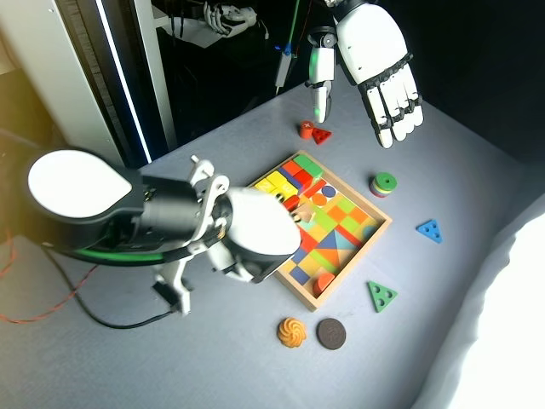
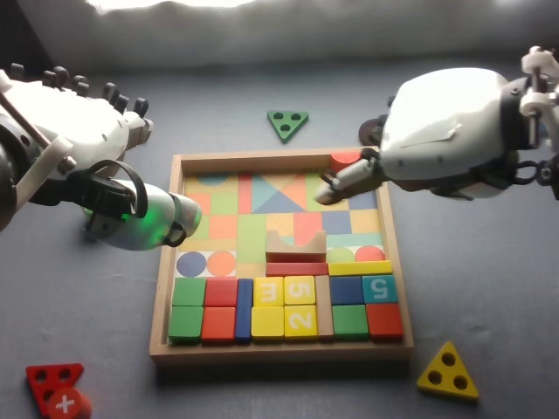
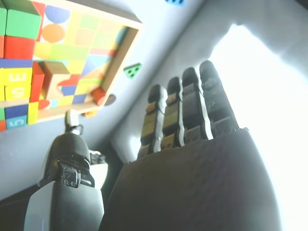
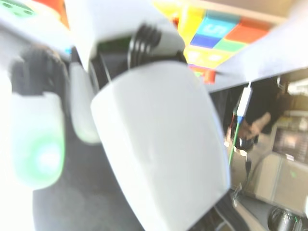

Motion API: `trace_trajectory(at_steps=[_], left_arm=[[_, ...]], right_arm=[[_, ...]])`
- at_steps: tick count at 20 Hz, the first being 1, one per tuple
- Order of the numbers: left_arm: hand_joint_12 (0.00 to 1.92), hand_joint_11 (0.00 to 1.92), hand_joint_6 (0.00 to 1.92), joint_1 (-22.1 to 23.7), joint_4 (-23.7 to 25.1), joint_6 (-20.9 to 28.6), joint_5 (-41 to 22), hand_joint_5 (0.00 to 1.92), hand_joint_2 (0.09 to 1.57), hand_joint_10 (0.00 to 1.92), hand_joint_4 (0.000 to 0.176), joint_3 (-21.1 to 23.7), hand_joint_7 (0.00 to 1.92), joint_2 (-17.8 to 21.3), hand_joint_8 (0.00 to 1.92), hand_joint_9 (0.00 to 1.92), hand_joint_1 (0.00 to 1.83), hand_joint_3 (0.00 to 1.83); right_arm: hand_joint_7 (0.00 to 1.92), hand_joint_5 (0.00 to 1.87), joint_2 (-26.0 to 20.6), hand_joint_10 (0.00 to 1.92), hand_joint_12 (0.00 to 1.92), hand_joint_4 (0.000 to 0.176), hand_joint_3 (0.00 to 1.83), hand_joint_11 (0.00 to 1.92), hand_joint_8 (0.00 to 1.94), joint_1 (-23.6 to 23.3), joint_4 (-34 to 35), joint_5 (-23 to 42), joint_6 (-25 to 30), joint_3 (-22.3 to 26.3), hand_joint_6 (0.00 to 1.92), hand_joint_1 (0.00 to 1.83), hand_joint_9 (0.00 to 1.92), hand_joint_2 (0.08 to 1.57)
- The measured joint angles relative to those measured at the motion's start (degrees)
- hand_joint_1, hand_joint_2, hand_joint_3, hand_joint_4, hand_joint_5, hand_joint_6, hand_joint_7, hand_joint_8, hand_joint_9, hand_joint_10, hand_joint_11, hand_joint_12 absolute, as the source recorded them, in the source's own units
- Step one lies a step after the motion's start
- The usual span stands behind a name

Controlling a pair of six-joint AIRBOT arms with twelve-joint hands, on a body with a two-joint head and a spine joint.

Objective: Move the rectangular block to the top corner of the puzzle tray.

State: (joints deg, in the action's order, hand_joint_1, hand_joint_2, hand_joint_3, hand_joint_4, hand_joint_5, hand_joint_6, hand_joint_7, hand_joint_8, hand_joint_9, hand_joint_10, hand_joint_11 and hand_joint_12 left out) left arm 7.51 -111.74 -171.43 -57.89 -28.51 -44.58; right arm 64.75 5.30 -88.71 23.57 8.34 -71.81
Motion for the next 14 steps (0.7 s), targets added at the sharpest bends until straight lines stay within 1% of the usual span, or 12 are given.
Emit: trace_trajectory(at_steps=[2, 3, 4, 5, 6, 7, 8, 10, 12, 14], left_arm=[[0.07, 0.08, 0.0, 0.0, 0.0, 0.0, -0.1, 0.14, 1.2, 0.0, 0.0, 0.0, 0.13, 0.0, 0.0, 0.12, 0.0, 0.0], [0.07, 0.09, 0.0, 0.0, -0.1, 0.0, -0.1, 0.14, 1.2, 0.0, 0.0, 0.0, 0.14, 0.0, 0.0, 0.13, 0.0, 0.0], [0.07, 0.09, 0.0, 0.0, -0.1, 0.0, -0.1, 0.14, 1.2, 0.0, 0.0, 0.0, 0.14, 0.0, 0.0, 0.13, 0.0, 0.0], [0.07, 0.08, 0.0, 0.0, -0.1, 0.0, -0.1, 0.14, 1.21, 0.0, 0.0, 0.0, 0.14, 0.0, 0.0, 0.12, 0.0, 0.0], [0.07, 0.09, 0.01, 0.0, -0.1, 0.0, -0.1, 0.16, 1.21, 0.01, 0.0, 0.0, 0.15, 0.0, 0.01, 0.13, 0.0, 0.0], [0.07, 0.08, 0.01, 0.0, -0.1, 0.0, -0.1, 0.15, 1.21, 0.0, 0.0, 0.0, 0.14, 0.0, 0.0, 0.13, 0.0, 0.0], [0.07, 0.08, 0.0, 0.0, -0.1, 0.0, -0.1, 0.15, 1.22, 0.0, 0.0, 0.0, 0.15, 0.0, 0.01, 0.13, 0.0, 0.01], [0.08, 0.09, 0.01, 0.0, -0.1, 0.0, -0.1, 0.15, 1.22, 0.01, 0.0, 0.0, 0.15, 0.0, 0.01, 0.14, 0.0, 0.0], [0.07, 0.07, 0.0, 0.0, -0.1, 0.0, -0.1, 0.12, 1.21, 0.0, 0.0, 0.0, 0.12, 0.0, 0.0, 0.12, 0.0, 0.0], [0.08, 0.08, 0.01, 0.0, -0.1, 0.0, -0.1, 0.14, 1.22, 0.01, 0.0, 0.0, 0.14, 0.0, 0.01, 0.13, 0.0, 0.0]], right_arm=[[1.53, 0.39, 0.6, 1.92, 1.92, 0.0, 0.68, 1.92, 1.94, -0.8, -3.7, 0.5, 3.9, 0.0, 0.01, 1.81, 1.78, 0.86], [1.5, 0.4, 1.1, 1.92, 1.92, 0.0, 0.67, 1.92, 1.94, -1.0, -6.9, 0.6, 7.3, 0.0, 0.01, 1.82, 1.77, 0.86], [1.5, 0.4, 1.3, 1.92, 1.92, 0.0, 0.67, 1.92, 1.94, -1.0, -8.4, 0.6, 8.6, 0.0, 0.01, 1.82, 1.77, 0.86], [1.51, 0.42, 1.9, 1.92, 1.92, 0.0, 0.64, 1.92, 1.94, -1.1, -11.4, 0.8, 10.5, 0.0, 0.01, 1.82, 1.76, 0.87], [1.46, 0.39, 2.2, 1.92, 1.92, 0.0, 0.63, 1.92, 1.94, -1.1, -12.1, 1.0, 10.8, -0.1, 0.01, 1.81, 1.76, 0.88], [1.46, 0.37, 2.5, 1.92, 1.92, 0.0, 0.63, 1.92, 1.94, -1.2, -12.1, 1.3, 10.9, -0.2, 0.0, 1.8, 1.75, 0.88], [1.51, 0.38, 2.8, 1.92, 1.92, 0.0, 0.62, 1.92, 1.94, -1.4, -12.2, 1.5, 10.9, -0.5, 0.0, 1.79, 1.76, 0.88], [1.48, 0.44, 3.7, 1.92, 1.92, 0.0, 0.62, 1.92, 1.94, -1.6, -12.3, 1.9, 11.0, -1.3, 0.03, 1.78, 1.76, 0.89], [1.49, 0.42, 4.2, 1.92, 1.92, 0.0, 0.61, 1.92, 1.94, -1.6, -12.5, 1.9, 10.9, -2.3, 0.01, 1.78, 1.75, 0.9], [1.48, 0.4, 4.4, 1.92, 1.92, 0.0, 0.59, 1.92, 1.94, -1.6, -12.6, 1.7, 11.0, -2.7, 0.01, 1.77, 1.76, 0.91]])
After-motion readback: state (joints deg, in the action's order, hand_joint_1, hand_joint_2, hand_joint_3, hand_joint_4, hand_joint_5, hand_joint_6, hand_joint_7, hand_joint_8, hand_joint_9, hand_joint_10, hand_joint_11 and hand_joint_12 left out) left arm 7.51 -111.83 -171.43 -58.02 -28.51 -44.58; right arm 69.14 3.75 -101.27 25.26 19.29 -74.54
